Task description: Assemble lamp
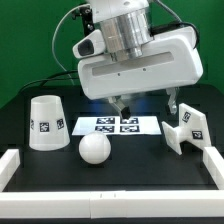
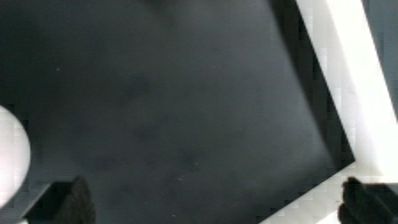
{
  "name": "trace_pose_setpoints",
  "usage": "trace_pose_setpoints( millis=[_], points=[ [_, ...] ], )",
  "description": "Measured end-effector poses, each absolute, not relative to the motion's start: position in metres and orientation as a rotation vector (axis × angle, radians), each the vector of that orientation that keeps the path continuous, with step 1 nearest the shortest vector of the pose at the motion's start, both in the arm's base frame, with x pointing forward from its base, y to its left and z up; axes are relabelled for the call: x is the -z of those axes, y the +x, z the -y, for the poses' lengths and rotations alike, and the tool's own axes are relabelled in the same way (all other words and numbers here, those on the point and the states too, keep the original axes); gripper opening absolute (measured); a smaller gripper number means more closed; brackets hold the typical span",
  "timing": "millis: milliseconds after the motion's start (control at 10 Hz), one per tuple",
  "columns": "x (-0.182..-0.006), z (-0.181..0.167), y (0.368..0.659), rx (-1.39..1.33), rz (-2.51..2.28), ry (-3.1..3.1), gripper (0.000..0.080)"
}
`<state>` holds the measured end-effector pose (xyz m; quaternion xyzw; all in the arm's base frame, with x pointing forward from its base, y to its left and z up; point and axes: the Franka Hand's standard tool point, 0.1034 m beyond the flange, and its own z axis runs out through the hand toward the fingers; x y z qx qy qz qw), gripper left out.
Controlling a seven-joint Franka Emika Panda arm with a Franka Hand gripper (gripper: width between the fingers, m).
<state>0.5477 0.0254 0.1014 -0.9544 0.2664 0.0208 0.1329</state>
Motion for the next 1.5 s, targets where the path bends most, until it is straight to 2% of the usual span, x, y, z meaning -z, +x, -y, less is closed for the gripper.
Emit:
trace_pose_setpoints(
  millis=[300, 800, 1200, 1500],
  points=[
    [-0.095, -0.023, 0.543, -0.106, -0.977, -2.651, 0.0699],
    [-0.093, -0.030, 0.543, -0.112, -0.988, -2.642, 0.0699],
    [-0.097, -0.033, 0.518, -0.374, -1.222, -2.451, 0.0699],
    [-0.097, -0.032, 0.519, -0.374, -1.230, -2.441, 0.0699]
  ],
)
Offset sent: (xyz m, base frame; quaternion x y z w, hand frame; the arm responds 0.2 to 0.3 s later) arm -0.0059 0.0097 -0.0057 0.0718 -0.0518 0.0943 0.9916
